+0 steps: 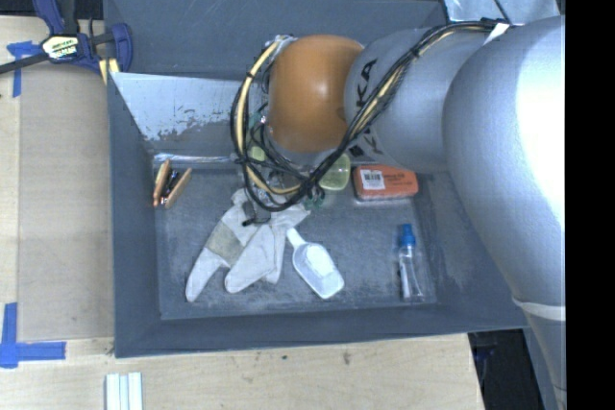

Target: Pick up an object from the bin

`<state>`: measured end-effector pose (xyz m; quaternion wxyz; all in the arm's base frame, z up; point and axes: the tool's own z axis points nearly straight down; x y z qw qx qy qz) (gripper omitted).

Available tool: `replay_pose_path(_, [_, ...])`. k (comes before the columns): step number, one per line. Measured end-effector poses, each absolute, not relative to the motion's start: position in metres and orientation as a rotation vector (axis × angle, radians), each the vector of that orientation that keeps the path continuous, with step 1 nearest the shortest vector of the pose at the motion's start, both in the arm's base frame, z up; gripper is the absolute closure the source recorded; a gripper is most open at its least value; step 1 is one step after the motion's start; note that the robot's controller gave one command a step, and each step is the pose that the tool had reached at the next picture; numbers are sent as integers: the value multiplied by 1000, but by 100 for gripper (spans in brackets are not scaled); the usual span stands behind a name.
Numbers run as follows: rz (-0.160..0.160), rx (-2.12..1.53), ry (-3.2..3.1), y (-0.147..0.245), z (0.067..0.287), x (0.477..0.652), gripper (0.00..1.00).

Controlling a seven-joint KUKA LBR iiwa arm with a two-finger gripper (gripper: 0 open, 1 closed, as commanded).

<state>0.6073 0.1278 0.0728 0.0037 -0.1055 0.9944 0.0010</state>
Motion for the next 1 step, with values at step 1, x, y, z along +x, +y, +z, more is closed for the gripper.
replay_pose_path(1, [0,-400,3115,109,280,624,100])
